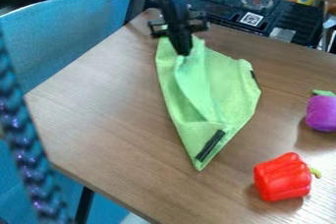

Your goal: Unfold the cloth from top right to bottom left

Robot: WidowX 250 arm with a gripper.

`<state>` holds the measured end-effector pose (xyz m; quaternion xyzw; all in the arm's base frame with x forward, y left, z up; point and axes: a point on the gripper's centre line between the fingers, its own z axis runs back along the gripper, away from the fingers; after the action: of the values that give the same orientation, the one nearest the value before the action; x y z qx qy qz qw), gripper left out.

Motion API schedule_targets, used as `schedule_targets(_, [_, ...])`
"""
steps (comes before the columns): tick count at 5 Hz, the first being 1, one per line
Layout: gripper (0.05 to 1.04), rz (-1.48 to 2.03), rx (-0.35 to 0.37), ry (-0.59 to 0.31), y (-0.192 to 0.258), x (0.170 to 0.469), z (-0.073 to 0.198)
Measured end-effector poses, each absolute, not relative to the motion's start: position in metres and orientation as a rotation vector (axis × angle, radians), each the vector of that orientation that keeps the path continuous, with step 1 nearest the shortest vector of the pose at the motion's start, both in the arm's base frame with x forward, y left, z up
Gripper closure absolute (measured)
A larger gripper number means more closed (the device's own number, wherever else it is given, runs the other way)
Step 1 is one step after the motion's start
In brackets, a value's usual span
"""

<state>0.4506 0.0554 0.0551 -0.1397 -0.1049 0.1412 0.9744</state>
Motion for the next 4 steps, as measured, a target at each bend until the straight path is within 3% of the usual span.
schedule_targets(2, [1.03,0.248,-0.266,-0.255,0.094,0.41,0.045])
schedule_targets(4, [1.03,0.256,-0.339,-0.286,0.128,0.382,0.057])
